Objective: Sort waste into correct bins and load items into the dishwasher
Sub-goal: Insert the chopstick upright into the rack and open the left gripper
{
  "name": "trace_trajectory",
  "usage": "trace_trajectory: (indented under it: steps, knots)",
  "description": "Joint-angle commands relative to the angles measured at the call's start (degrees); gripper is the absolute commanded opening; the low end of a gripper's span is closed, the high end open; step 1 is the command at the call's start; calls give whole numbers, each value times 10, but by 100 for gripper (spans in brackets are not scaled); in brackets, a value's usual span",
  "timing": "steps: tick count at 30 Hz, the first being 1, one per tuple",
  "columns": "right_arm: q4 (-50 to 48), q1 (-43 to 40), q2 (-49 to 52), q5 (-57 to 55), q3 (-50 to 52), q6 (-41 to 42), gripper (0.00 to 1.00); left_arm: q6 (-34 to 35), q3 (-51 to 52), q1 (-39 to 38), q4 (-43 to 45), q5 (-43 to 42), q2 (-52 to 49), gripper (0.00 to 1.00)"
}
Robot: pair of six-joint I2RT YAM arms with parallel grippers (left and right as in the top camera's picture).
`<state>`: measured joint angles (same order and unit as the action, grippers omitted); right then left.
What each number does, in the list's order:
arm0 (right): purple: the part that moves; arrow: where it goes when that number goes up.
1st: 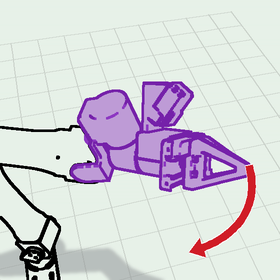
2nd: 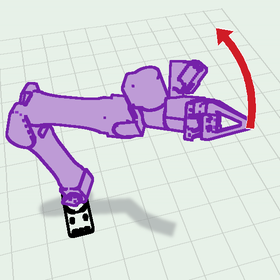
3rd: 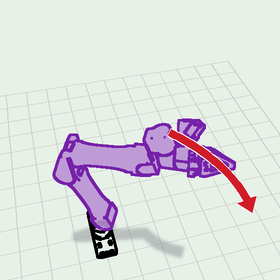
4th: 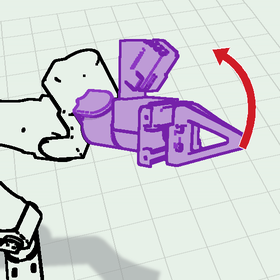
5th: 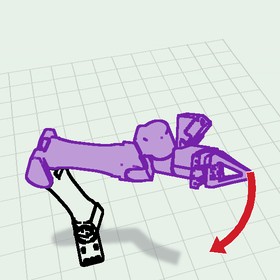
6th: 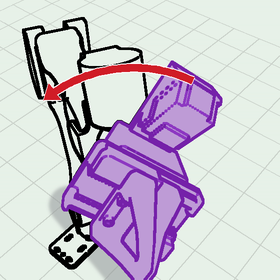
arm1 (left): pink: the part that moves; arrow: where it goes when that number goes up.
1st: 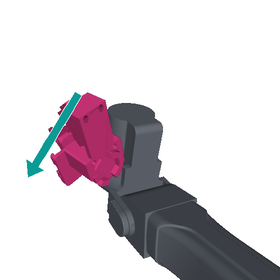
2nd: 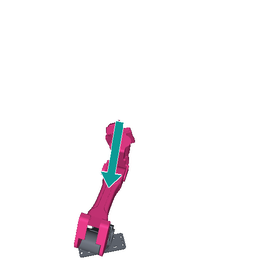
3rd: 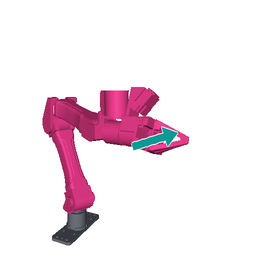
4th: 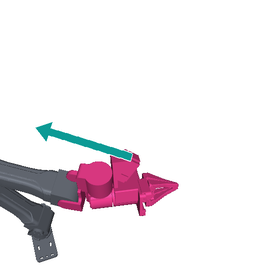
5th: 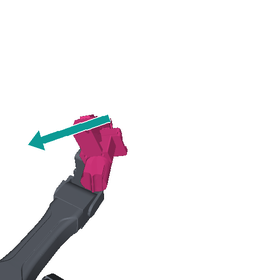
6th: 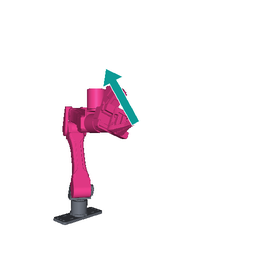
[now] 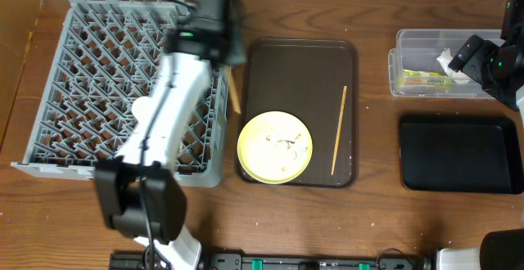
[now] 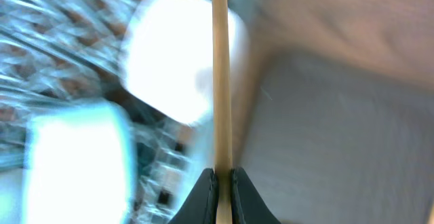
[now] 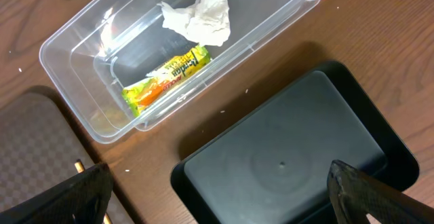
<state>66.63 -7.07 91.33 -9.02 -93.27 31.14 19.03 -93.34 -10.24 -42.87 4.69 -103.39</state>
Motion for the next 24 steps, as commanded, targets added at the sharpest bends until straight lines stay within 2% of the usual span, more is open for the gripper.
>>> trace_trajectory:
  steps: [1,3,7,13,16,24]
  knots:
    - [0,-7,-5,-6,-3,-5,99,-31,-3,84,30,4,23,8]
    - [0,-7,-5,-6,-3,-5,99,-73,-3,125,57,4,22,7]
    - [0,-7,-5,-6,-3,-5,99,-220,-3,187,120,4,21,8]
    - [0,-7,-5,-6,-3,-5,99,-414,-2,236,134,4,2,8]
    - [0,-7,-5,-6,-3,-5,99,-455,-2,251,137,-22,-12,8]
    - [0,-7,-5,-6,-3,-5,99,-458,-2,271,128,-41,-54,8]
